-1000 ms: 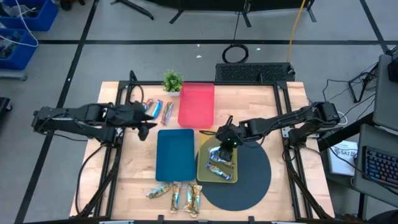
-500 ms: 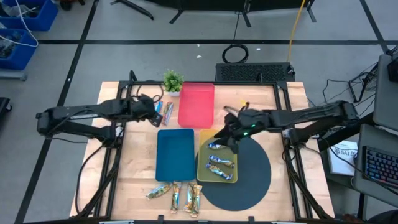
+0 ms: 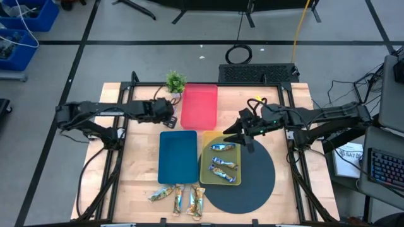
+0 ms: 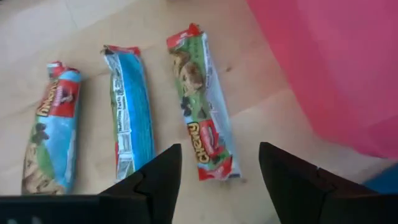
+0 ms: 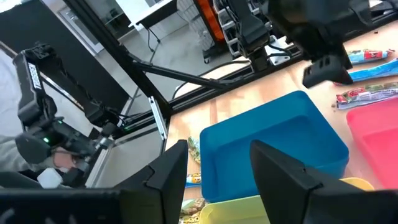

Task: Pick and place Granola Bars by type
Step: Put the right red granola bar into the red bin

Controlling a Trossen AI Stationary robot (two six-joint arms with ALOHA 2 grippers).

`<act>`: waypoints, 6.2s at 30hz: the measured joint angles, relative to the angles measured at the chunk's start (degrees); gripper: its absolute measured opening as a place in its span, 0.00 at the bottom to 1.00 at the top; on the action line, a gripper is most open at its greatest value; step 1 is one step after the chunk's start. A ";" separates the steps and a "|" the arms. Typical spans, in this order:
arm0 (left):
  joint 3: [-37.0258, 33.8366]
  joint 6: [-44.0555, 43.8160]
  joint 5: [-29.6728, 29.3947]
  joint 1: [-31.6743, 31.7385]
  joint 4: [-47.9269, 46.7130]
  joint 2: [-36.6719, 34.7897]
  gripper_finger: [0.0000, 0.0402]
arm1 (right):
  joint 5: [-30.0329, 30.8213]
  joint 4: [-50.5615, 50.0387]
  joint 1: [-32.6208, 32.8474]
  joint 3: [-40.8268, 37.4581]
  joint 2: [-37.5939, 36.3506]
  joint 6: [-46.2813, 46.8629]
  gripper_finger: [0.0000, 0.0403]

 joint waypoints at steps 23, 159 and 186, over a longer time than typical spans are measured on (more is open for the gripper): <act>-0.03 1.53 8.13 7.16 7.03 14.33 0.18 | -0.26 3.92 0.02 0.00 -0.02 0.96 0.41; 0.97 10.34 12.82 8.22 -4.65 -5.58 0.02 | -4.90 16.00 0.02 -0.02 -0.24 -1.31 0.41; 20.49 25.00 18.08 3.75 10.79 18.19 0.01 | -4.96 15.07 0.02 -0.02 -0.23 -1.94 0.41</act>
